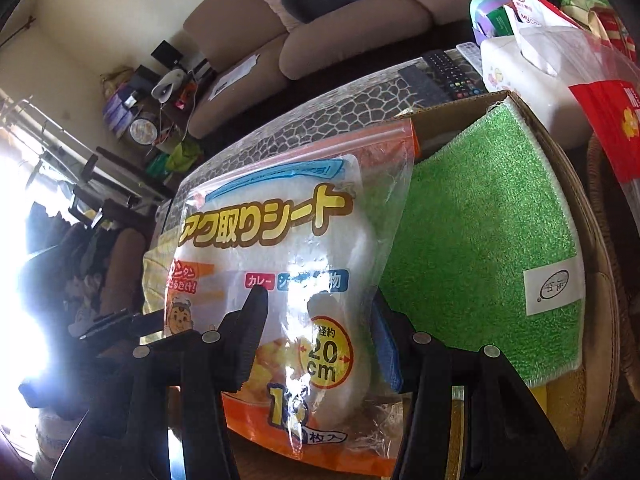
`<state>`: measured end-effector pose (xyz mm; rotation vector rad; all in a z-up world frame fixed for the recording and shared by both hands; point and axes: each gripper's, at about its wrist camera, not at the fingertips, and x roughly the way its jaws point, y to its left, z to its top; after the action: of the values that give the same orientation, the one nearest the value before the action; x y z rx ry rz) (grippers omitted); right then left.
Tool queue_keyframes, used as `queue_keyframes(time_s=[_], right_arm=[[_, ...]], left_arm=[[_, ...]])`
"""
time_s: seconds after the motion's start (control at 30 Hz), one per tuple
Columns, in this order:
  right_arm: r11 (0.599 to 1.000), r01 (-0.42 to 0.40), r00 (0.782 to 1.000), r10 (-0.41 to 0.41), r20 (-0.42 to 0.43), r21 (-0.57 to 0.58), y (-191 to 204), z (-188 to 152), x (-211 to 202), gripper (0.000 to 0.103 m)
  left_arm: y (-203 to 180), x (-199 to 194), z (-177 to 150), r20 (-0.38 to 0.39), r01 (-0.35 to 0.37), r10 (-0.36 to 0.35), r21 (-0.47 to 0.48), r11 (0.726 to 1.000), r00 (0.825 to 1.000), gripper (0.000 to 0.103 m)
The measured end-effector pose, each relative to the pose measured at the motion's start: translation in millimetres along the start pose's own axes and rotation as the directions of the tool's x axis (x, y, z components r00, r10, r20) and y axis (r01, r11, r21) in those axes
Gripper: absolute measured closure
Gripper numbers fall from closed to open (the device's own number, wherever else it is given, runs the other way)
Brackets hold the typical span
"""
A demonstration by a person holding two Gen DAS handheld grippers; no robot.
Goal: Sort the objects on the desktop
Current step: 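Lower the packet into the box beside the green cloth and open both grippers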
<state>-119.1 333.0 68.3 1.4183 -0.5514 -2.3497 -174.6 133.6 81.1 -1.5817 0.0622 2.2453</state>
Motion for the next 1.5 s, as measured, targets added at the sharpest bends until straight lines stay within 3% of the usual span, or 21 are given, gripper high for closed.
queue_keyframes(time_s=[0.13, 0.27, 0.53, 0.77, 0.97, 1.03, 1.1, 1.2, 1.3, 1.5], right_arm=[[1.000, 0.017, 1.000, -0.017, -0.006, -0.005, -3.6, 0.6, 9.4, 0.051], [0.999, 0.031, 0.999, -0.031, -0.020, -0.008, -4.6, 1.7, 20.7, 0.051], [0.978, 0.161, 0.986, -0.166, -0.028, -0.132, 13.0, -2.5, 18.2, 0.050], [0.947, 0.216, 0.971, -0.233, -0.048, -0.237, 32.8, -10.8, 26.5, 0.050], [0.954, 0.219, 0.973, -0.230, -0.030, -0.203, 26.2, -9.1, 29.8, 0.049], [0.959, 0.216, 0.975, -0.222, -0.008, -0.184, 25.5, -7.5, 20.9, 0.047], [0.959, 0.219, 0.976, -0.218, 0.028, -0.177, 28.1, -6.2, 7.6, 0.031], [0.960, 0.219, 0.975, -0.210, 0.069, -0.175, 34.5, -4.0, -12.3, 0.025], [0.954, 0.240, 0.970, -0.229, 0.082, -0.181, 43.3, -2.9, -24.2, 0.017], [0.959, 0.219, 0.973, -0.201, 0.115, -0.182, 62.9, -11.1, -42.5, 0.014]], left_arm=[[-1.9, 5.6, -2.4, -0.004, -0.036, 0.036, 0.016, 0.999, 0.999, 0.054], [-0.2, 11.9, -2.4, -0.027, -0.035, 0.035, 0.008, 0.999, 0.999, 0.041], [-7.3, 2.9, -8.9, -0.011, -0.061, 0.062, 0.068, 0.996, 0.998, 0.040], [-26.5, 3.6, -26.7, -0.025, -0.078, 0.081, 0.123, 0.989, 0.996, 0.040], [-24.7, 3.7, -24.1, -0.030, -0.080, 0.083, 0.087, 0.993, 0.996, 0.036], [-19.9, -5.5, -24.5, -0.012, -0.059, 0.060, 0.070, 0.996, 0.998, 0.025], [-11.1, -19.0, -25.3, 0.021, -0.024, 0.023, 0.034, 0.999, 1.000, 0.021], [6.0, -43.1, -27.8, 0.085, 0.014, -0.013, -0.017, 1.000, 0.996, 0.002], [23.1, -58.3, -30.1, 0.109, 0.034, -0.027, -0.062, 0.998, 0.994, 0.000], [44.9, -77.2, -40.4, 0.134, 0.028, -0.017, -0.081, 0.996, 0.991, 0.000]])
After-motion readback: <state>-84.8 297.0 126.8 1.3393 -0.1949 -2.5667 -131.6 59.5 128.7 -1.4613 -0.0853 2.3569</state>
